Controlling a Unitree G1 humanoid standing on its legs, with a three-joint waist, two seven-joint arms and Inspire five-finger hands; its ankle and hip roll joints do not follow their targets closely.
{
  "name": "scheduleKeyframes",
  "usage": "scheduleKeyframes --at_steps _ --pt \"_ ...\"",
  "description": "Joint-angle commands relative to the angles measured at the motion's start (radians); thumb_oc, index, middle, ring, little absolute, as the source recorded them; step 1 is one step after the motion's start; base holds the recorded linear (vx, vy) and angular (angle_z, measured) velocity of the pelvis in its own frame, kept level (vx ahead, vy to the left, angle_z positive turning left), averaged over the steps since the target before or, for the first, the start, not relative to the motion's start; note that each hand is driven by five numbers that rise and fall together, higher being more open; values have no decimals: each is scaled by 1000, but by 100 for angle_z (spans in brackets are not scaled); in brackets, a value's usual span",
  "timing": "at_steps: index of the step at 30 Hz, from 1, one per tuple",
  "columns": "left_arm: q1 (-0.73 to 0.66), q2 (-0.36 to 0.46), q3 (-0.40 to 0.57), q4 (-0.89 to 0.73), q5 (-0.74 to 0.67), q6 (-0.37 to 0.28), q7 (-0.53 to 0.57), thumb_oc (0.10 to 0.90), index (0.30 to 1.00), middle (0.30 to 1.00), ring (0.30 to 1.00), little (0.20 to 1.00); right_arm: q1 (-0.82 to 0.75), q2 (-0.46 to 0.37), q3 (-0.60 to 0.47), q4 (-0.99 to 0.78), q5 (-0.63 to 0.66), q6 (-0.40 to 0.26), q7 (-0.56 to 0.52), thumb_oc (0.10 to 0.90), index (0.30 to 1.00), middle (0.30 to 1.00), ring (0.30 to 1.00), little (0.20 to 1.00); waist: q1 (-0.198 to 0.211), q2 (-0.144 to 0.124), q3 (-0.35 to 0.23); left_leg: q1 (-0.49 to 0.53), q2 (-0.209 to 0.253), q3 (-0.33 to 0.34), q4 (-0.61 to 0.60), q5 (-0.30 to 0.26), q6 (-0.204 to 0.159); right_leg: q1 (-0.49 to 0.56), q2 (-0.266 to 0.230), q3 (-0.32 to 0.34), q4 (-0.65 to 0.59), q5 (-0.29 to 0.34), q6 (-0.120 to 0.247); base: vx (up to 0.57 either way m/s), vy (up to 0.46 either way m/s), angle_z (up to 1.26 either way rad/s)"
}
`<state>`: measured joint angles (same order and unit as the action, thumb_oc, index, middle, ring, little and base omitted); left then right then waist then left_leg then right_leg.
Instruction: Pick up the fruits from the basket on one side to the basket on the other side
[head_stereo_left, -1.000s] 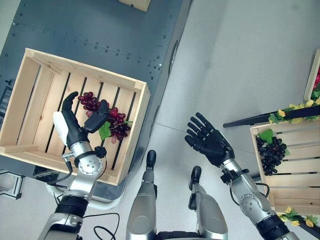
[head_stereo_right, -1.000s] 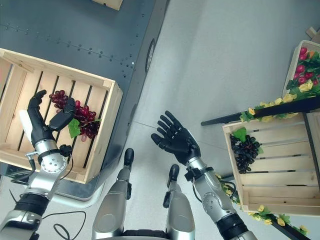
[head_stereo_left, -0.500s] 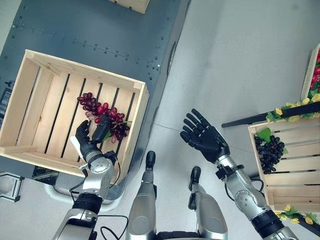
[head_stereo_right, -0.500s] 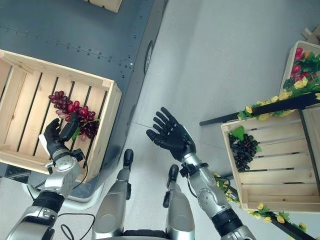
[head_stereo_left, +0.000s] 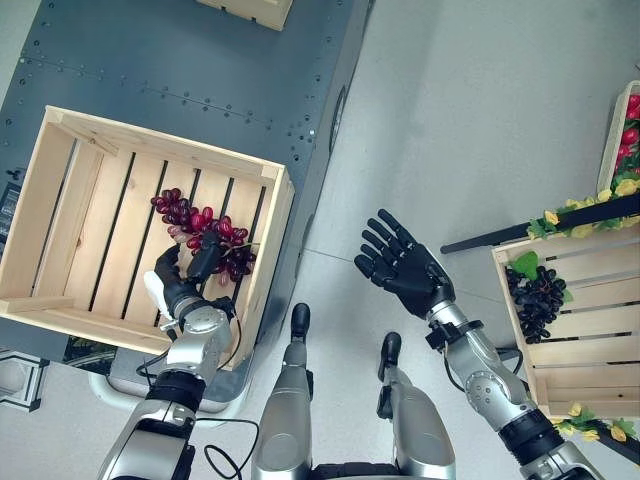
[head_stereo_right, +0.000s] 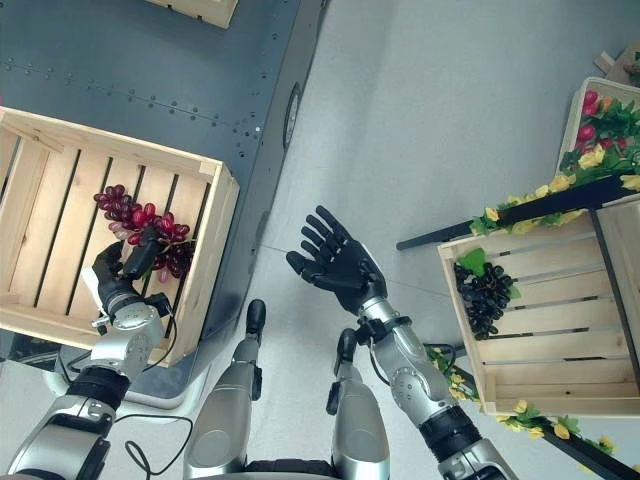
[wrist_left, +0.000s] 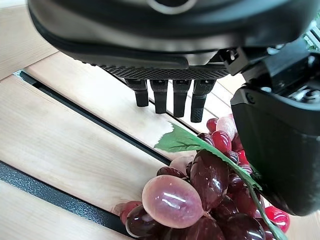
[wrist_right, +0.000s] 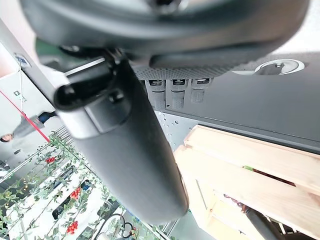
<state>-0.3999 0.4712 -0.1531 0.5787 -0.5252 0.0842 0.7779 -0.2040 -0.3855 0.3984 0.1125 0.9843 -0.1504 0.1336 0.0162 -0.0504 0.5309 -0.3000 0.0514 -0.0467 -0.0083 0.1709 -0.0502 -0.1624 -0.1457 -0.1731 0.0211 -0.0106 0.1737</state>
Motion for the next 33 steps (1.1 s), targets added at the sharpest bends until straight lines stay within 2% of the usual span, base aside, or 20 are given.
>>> scheduleKeyframes --at_steps 1,9,15,19,21,23,24,25,26,30,33 --pt "-86 19 -13 89 -66 -6 -67 800 900 900 900 900 -30 -18 -2 -125 3 -34 -2 800 900 900 900 900 -34 -13 -11 -5 -31 45 61 -83 50 -154 34 52 117 53 -76 15 -4 -5" --pt "-111 -13 -49 67 -142 -37 -148 800 900 900 900 900 -43 0 5 -104 -10 -46 -5 800 900 900 900 900 -41 -14 -11 -23 -31 50 70 -85 51 -174 35 57 121 59 -75 0 0 0" --pt "-114 -36 -69 45 -175 -1 -201 800 900 900 900 900 -42 8 5 -111 -20 -46 -13 800 900 900 900 900 -44 -9 -11 -29 -34 51 72 -84 54 -180 35 55 124 60 -74 0 0 0" --pt "-130 -42 -90 43 -161 -20 -203 800 900 900 900 900 -50 8 7 -110 -13 -49 -24 800 900 900 900 900 -47 -11 -11 -30 -35 55 73 -85 55 -182 34 58 123 63 -74 0 0 0" --pt "-140 -43 -92 31 -147 -71 -176 800 900 900 900 900 -53 10 6 -105 -15 -47 -24 800 900 900 900 900 -48 -10 -11 -28 -35 53 70 -84 54 -178 35 59 118 64 -75 0 0 0" --pt "-144 -44 -84 10 -107 -168 -105 800 900 900 900 900 -50 11 6 -102 -16 -52 -22 800 900 900 900 900 -47 -11 -11 -27 -33 56 66 -83 53 -177 34 57 114 66 -74 0 0 0" --pt "-142 -45 -75 -7 -66 -240 -49 800 900 900 900 900 -44 14 5 -99 -17 -59 -20 800 900 900 900 900 -45 -10 -11 -27 -33 55 64 -84 53 -178 33 56 114 66 -74 0 0 0" --pt "-140 -46 -71 -15 -60 -250 -41 800 900 900 900 900 -42 15 4 -100 -18 -60 -20 800 900 900 900 900 -44 -10 -11 -27 -34 54 64 -84 52 -178 33 56 114 65 -75 -2 -22 4" --pt "-125 -52 -47 -57 -21 -331 20 800 900 900 900 900 -28 20 -2 -101 -21 -63 -12 800 900 900 900 900 -39 -9 -11 -27 -35 49 63 -85 52 -178 32 53 114 64 -75 0 -21 4" --pt "-61 -78 -6 -173 64 -431 121 800 900 900 900 900 17 36 -11 -111 -40 -90 5 800 900 900 900 900 -26 -9 -11 -28 -42 40 60 -87 53 -176 29 43 114 63 -76 -13 -31 4" --pt "-32 -104 2 -212 92 -449 148 800 900 900 900 900 33 46 -12 -119 -46 -101 6 800 900 900 900 900 -20 -12 -11 -30 -44 37 64 -90 55 -178 27 39 119 62 -76 -3 -8 1"
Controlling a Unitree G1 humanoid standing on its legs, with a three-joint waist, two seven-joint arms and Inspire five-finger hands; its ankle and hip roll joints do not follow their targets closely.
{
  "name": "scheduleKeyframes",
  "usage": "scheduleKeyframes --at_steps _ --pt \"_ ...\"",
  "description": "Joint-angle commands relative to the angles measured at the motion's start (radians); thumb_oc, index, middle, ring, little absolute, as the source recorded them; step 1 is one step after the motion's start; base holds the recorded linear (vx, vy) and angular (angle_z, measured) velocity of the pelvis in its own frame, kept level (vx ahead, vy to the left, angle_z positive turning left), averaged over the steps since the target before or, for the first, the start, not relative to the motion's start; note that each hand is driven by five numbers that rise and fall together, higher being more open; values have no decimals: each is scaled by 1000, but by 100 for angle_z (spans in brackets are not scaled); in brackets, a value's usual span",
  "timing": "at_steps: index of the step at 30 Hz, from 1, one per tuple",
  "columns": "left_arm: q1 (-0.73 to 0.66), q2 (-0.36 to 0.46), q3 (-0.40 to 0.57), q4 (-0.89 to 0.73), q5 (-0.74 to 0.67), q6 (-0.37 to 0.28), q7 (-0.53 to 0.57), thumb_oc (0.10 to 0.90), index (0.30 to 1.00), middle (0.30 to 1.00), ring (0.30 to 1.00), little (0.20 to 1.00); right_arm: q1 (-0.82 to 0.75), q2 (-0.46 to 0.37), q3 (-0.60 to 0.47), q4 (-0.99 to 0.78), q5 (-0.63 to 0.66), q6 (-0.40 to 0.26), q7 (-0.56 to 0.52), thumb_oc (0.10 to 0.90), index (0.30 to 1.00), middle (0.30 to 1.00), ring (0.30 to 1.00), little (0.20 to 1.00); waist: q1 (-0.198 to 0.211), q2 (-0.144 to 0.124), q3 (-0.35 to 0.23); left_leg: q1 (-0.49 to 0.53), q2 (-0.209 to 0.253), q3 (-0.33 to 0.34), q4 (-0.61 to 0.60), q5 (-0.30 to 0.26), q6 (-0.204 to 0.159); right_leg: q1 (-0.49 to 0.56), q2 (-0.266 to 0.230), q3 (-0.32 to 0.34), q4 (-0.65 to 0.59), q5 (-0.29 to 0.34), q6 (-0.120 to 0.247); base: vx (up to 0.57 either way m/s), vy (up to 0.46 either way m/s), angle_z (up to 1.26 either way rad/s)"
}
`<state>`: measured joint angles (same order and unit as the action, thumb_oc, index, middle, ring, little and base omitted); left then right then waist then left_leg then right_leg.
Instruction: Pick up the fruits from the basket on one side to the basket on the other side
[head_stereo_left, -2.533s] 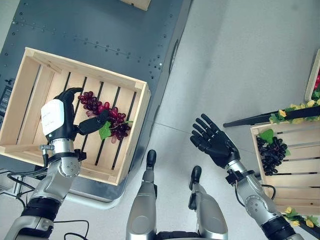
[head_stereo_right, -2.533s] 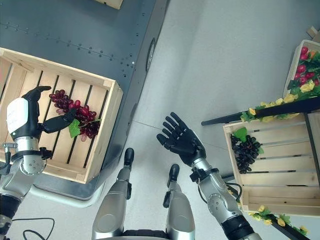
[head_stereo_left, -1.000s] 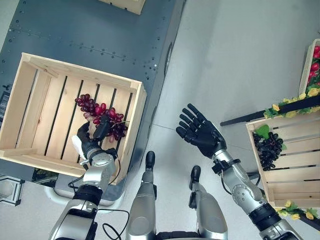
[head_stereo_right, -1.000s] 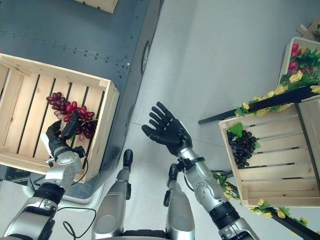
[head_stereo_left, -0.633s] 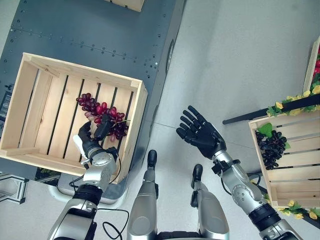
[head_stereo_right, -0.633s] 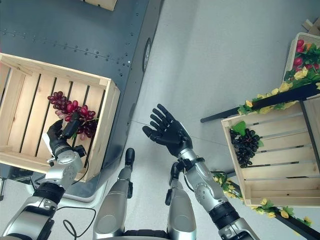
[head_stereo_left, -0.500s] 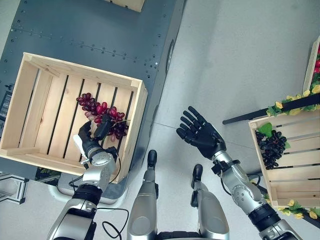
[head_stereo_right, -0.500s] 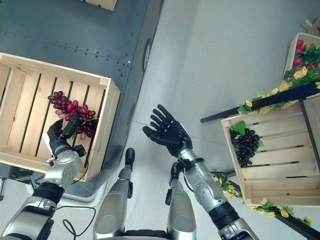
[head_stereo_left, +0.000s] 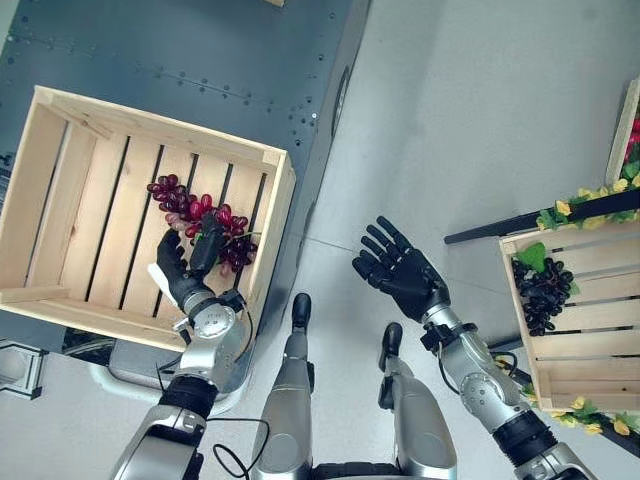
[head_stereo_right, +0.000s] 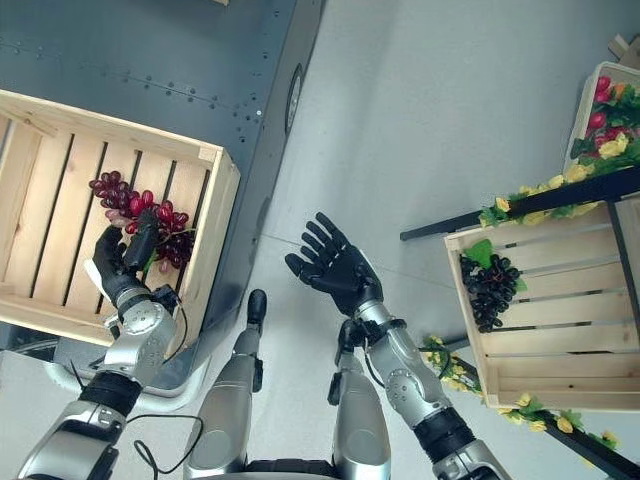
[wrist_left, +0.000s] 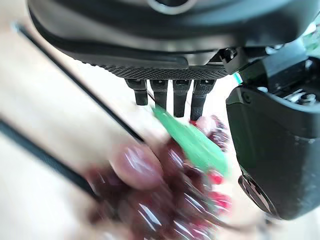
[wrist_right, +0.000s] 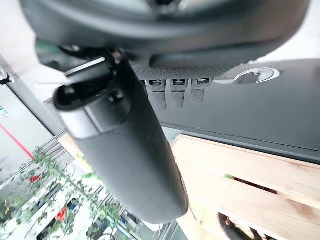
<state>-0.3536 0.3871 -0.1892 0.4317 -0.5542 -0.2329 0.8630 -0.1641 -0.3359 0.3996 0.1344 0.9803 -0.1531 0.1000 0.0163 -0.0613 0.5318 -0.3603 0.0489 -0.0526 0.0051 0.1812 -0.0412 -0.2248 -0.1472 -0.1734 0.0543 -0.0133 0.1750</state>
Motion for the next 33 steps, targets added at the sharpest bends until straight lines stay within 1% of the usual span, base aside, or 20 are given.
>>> scheduleKeyframes --at_steps 1,5,6,8,10,15,20,23,24,25,28,32,33 --pt "-68 -35 44 -85 127 -139 78 800 900 900 900 900 -2 1 -12 -147 -44 -100 37 800 900 900 900 900 -17 -5 -12 33 -43 42 50 -103 46 -113 29 38 85 63 -78 0 0 0" --pt "-55 -47 53 -105 138 -146 92 800 900 900 900 900 1 3 -14 -150 -40 -102 35 800 900 900 900 900 -14 -11 -12 39 -44 42 46 -106 48 -108 30 38 83 62 -77 0 0 0" --pt "-52 -50 56 -111 143 -156 103 800 900 900 900 900 1 2 -15 -163 -39 -95 27 800 900 900 900 900 -14 -14 -12 43 -44 44 46 -106 48 -105 32 39 82 62 -78 0 0 0" --pt "-50 -48 62 -112 125 -166 95 800 900 900 900 900 4 0 -19 -161 -34 -93 33 800 900 900 900 900 -14 -15 -12 47 -44 43 48 -108 49 -101 32 41 82 61 -78 0 0 0" --pt "-46 -51 65 -121 136 -172 93 800 900 900 900 900 8 0 -21 -167 -33 -86 33 800 900 900 900 900 -14 -17 -12 53 -44 45 47 -110 49 -96 32 43 81 60 -78 0 0 0" --pt "-35 -65 53 -143 119 -153 86 800 900 900 900 900 13 8 -17 -169 -39 -93 35 800 900 900 900 900 -11 -16 -12 53 -45 42 51 -111 50 -92 32 43 80 61 -77 0 0 0" --pt "-26 -70 36 -131 82 -46 79 800 900 900 900 900 8 12 -16 -167 -44 -93 27 800 900 900 900 900 -9 -12 -12 54 -47 39 50 -110 52 -89 32 40 78 63 -77 0 0 0" --pt "-24 -61 24 -114 41 38 42 800 900 900 900 900 3 7 -17 -166 -37 -92 26 800 900 900 900 900 -10 -10 -12 55 -46 39 50 -110 52 -89 32 39 78 62 -76 0 0 0" --pt "-24 -60 23 -112 39 49 38 800 900 900 900 900 2 6 -17 -166 -37 -91 26 800 900 900 900 900 -10 -10 -12 55 -46 40 50 -110 52 -89 32 39 78 62 -76 0 0 0" --pt "-23 -59 11 -93 29 98 3 800 900 900 900 900 1 4 -17 -168 -39 -88 22 800 900 900 900 900 -12 -7 -12 55 -47 40 51 -109 52 -87 32 39 76 63 -76 0 0 0" --pt "-27 -45 -6 -57 -9 179 -75 800 900 900 900 900 -2 -5 -20 -167 -30 -84 22 800 900 900 900 900 -15 -2 -12 61 -47 45 50 -109 53 -83 31 40 74 65 -74 0 0 0" --pt "-32 -41 -27 -21 -79 249 -129 800 900 900 900 900 -13 -16 -19 -162 -25 -79 25 800 900 900 900 900 -21 5 -12 60 -47 46 50 -107 53 -83 30 42 71 67 -73 0 0 0" --pt "-33 -41 -30 -12 -83 258 -138 800 900 900 900 900 -15 -16 -18 -160 -25 -81 24 800 900 900 900 900 -21 6 -12 59 -47 46 51 -107 53 -84 29 42 72 67 -73 0 0 0"
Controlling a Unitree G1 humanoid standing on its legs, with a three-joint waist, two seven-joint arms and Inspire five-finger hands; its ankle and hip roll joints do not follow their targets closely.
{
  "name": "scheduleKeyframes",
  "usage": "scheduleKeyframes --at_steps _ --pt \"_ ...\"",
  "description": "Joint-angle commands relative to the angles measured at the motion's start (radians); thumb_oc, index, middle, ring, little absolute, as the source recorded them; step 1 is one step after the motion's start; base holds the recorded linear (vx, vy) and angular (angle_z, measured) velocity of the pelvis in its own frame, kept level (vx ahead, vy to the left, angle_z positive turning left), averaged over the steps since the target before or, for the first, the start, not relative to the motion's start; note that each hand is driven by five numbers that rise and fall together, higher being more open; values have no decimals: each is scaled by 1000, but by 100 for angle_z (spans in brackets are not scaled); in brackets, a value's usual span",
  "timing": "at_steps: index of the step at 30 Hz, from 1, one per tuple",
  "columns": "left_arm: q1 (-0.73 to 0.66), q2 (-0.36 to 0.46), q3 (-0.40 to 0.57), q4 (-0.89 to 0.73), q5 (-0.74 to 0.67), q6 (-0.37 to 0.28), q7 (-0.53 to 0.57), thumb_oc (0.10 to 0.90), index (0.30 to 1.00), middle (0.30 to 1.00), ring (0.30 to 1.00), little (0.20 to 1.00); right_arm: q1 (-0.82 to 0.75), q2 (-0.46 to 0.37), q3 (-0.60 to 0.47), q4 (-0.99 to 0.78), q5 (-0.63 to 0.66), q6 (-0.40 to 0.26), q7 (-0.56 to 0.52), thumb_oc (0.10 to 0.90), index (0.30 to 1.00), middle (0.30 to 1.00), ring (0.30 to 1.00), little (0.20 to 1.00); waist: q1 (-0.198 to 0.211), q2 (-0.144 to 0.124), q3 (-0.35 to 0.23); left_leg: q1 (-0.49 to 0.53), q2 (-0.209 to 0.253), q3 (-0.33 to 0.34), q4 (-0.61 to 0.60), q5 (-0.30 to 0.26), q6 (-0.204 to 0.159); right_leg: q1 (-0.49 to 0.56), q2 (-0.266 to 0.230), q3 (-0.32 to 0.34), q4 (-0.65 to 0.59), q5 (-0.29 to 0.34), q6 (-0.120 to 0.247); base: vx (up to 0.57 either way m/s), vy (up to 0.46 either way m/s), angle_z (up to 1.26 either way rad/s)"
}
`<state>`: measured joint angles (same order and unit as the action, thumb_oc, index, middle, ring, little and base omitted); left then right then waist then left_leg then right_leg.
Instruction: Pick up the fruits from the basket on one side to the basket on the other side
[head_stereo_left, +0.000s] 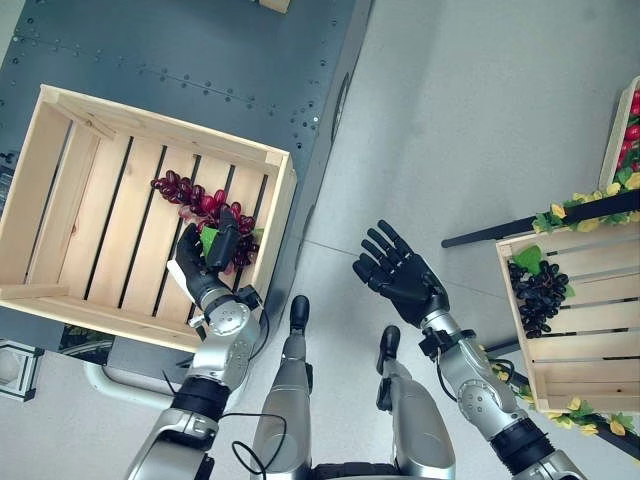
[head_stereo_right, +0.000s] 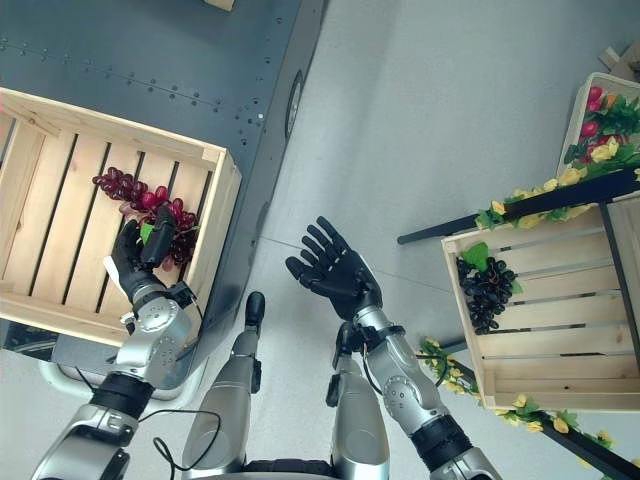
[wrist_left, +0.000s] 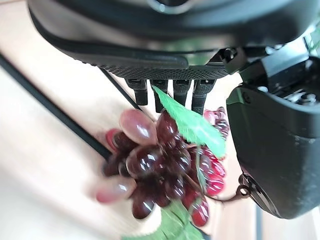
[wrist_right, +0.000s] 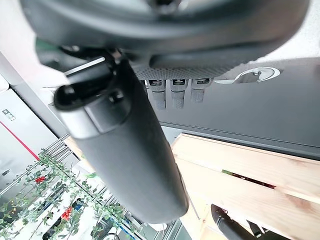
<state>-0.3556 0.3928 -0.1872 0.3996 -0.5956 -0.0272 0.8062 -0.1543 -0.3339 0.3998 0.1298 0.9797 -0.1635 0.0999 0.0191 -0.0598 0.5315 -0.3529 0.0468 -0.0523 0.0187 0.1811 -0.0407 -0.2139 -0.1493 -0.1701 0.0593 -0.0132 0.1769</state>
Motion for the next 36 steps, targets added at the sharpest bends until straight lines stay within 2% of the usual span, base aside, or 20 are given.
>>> scheduleKeyframes --at_steps 1,7,16,21,26,29,36 --pt "-36 -47 -36 38 -48 65 -102 800 900 900 900 900 -30 -18 -16 -149 -25 -74 21 800 900 900 900 900 -25 6 -12 50 -45 48 39 -107 54 -97 30 39 67 68 -74 0 0 0" --pt "-72 -34 -71 100 -49 162 -161 800 900 900 900 900 -52 -23 -4 -134 -20 -75 15 800 900 900 900 900 -34 9 -12 44 -43 52 45 -104 53 -102 32 45 71 70 -75 0 0 0" --pt "-148 -19 -114 212 -70 227 -200 800 900 900 900 900 -99 -28 19 -101 -1 -71 3 800 900 900 900 900 -49 8 -12 33 -38 60 48 -98 49 -118 34 53 77 72 -74 11 5 -2" --pt "-221 -17 -143 283 -74 268 -215 800 900 900 900 900 -148 -23 46 -78 9 -67 -20 800 900 900 900 900 -58 -1 -12 26 -35 65 48 -95 46 -126 36 59 74 77 -76 0 0 0" --pt "-260 -14 -170 308 41 267 -195 800 900 900 900 900 -171 -16 59 -57 18 -72 -21 800 900 900 900 900 -59 -8 -12 23 -34 65 53 -96 44 -128 37 62 76 77 -77 4 -6 1" --pt "-268 -3 -172 296 89 243 -191 800 900 900 900 900 -172 -16 61 -55 20 -78 -19 800 900 900 900 900 -57 -9 -12 27 -34 66 45 -95 43 -124 37 60 68 80 -76 6 -10 1" --pt "-194 47 -124 183 195 83 -135 800 900 900 900 900 -103 -34 15 -88 -3 -80 14 800 900 900 900 900 -48 14 -12 25 -37 62 44 -97 44 -129 28 50 72 78 -74 0 0 0"
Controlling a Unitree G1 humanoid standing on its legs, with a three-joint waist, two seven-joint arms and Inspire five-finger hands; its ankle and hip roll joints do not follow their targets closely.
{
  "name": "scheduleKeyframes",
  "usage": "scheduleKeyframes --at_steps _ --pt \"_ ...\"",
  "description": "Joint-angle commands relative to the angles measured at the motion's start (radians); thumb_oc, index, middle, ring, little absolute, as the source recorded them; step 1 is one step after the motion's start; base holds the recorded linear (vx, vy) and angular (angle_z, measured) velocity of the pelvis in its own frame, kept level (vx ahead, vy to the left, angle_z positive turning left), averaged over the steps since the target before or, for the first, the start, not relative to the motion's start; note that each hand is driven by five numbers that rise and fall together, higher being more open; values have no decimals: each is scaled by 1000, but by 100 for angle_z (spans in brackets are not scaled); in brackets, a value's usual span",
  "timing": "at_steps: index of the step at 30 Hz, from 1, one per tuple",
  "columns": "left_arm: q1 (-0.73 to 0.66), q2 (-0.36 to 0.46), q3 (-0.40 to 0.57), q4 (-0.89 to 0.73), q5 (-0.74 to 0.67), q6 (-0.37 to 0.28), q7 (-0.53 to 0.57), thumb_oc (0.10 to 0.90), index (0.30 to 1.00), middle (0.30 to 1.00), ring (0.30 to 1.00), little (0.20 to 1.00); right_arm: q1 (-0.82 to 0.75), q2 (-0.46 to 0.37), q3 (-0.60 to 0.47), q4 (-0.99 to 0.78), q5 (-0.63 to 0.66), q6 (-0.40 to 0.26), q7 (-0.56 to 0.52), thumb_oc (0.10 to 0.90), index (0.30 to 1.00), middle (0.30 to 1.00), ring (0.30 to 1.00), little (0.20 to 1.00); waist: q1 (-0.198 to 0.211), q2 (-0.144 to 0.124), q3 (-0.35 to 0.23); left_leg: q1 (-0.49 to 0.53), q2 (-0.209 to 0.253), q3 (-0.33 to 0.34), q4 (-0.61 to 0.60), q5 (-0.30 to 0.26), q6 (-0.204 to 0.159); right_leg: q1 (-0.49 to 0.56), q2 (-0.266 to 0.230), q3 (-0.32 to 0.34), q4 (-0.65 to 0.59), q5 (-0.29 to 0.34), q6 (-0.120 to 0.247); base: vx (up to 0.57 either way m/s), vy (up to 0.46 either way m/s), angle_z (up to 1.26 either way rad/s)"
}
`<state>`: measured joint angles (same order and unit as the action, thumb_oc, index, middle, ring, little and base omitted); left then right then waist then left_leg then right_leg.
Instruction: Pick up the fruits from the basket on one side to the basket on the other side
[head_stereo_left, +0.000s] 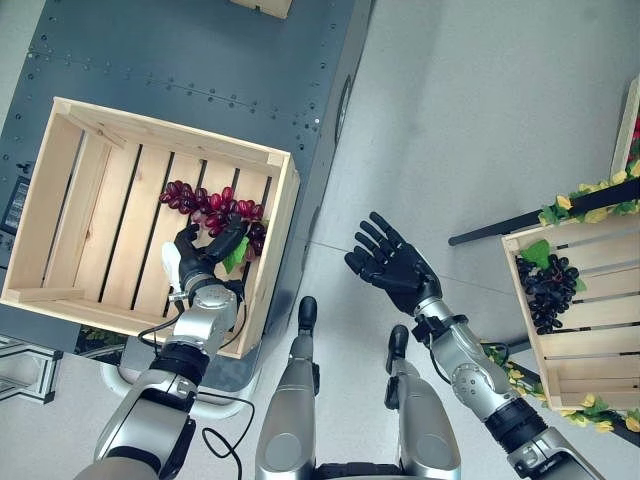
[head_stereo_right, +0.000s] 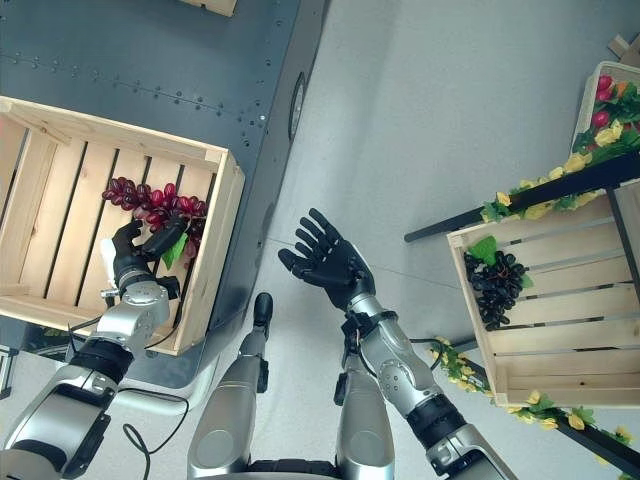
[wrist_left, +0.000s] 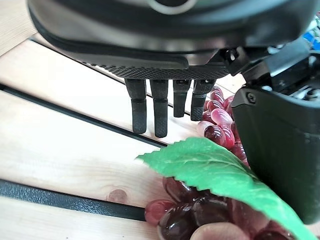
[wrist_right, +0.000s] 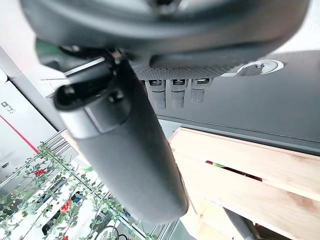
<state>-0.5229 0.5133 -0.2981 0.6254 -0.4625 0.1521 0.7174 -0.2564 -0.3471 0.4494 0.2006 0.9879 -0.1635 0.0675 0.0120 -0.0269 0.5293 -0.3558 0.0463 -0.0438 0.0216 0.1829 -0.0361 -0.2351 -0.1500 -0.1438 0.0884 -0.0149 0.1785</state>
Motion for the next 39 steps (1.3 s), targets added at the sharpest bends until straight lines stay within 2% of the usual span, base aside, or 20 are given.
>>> scheduleKeyframes --at_steps 1,4,10,13,19,21,25,29,31,34,35,38,39 --pt "-16 -69 -6 -56 73 -101 -39 800 900 900 900 900 7 -23 -40 -163 -13 -81 50 800 900 900 900 900 -40 -17 -9 29 -37 54 39 -99 40 -108 28 22 43 81 -76 0 0 0" --pt "79 -32 57 -149 174 -133 -1 800 900 900 900 900 66 -39 -83 -204 -23 -74 73 800 900 900 900 900 -28 -3 -9 20 -42 48 40 -99 42 -115 24 16 48 78 -76 0 0 0" --pt "185 41 162 -240 366 -126 94 800 900 900 900 900 126 -65 -131 -246 -12 -71 101 800 900 900 900 900 -11 5 -9 13 -46 46 39 -104 44 -121 22 7 54 66 -79 -5 2 0" --pt "207 100 208 -263 476 -99 126 800 900 900 900 900 142 -83 -145 -265 -1 -65 110 800 900 900 900 900 -6 7 -9 15 -46 48 38 -104 43 -120 20 5 58 62 -79 0 0 0" --pt "210 151 241 -257 600 -61 181 800 900 900 900 900 151 -88 -148 -268 0 -64 117 800 900 900 900 900 -4 10 -9 19 -45 48 39 -104 41 -119 19 9 61 60 -78 0 0 0" --pt "200 194 238 -251 686 -10 202 800 900 900 900 900 151 -96 -148 -268 9 -66 121 800 900 900 900 900 -5 10 -9 18 -43 51 41 -105 37 -120 18 11 61 61 -77 0 0 0" --pt "186 234 234 -232 775 42 232 800 900 900 900 900 144 -103 -152 -269 14 -55 122 800 900 900 900 900 -7 10 -9 21 -43 53 40 -106 37 -118 17 14 59 62 -76 0 0 0" --pt "178 279 215 -209 895 107 206 800 900 900 900 900 143 -111 -155 -265 17 -54 122 800 900 900 900 900 -9 16 -9 22 -43 54 43 -108 34 -119 13 15 60 63 -73 0 0 0" --pt "177 307 200 -203 984 139 163 800 900 900 900 900 143 -123 -158 -269 26 -49 125 800 900 900 900 900 -12 19 -9 21 -43 58 47 -109 33 -121 11 15 61 64 -71 0 0 0" --pt "174 343 176 -197 1060 154 111 800 900 900 900 900 143 -136 -164 -265 36 -45 136 800 900 900 900 900 -15 22 -9 23 -43 60 44 -110 32 -120 9 14 60 65 -70 5 23 0" --pt "168 366 148 -200 1130 183 76 800 900 900 900 900 143 -143 -167 -266 37 -40 140 800 900 900 900 900 -18 24 -9 18 -43 62 51 -111 31 -124 6 15 62 67 -69 0 0 0" --pt "151 398 111 -191 1180 179 39 800 900 900 900 900 140 -151 -174 -262 42 -36 146 800 900 900 900 900 -23 26 -9 17 -44 67 53 -114 32 -125 3 16 59 68 -67 3 11 0" --pt "140 414 91 -191 1224 151 12 800 900 900 900 900 137 -159 -173 -260 48 -37 146 800 900 900 900 900 -27 28 -9 16 -44 69 53 -115 32 -126 3 15 58 69 -67 0 0 0"
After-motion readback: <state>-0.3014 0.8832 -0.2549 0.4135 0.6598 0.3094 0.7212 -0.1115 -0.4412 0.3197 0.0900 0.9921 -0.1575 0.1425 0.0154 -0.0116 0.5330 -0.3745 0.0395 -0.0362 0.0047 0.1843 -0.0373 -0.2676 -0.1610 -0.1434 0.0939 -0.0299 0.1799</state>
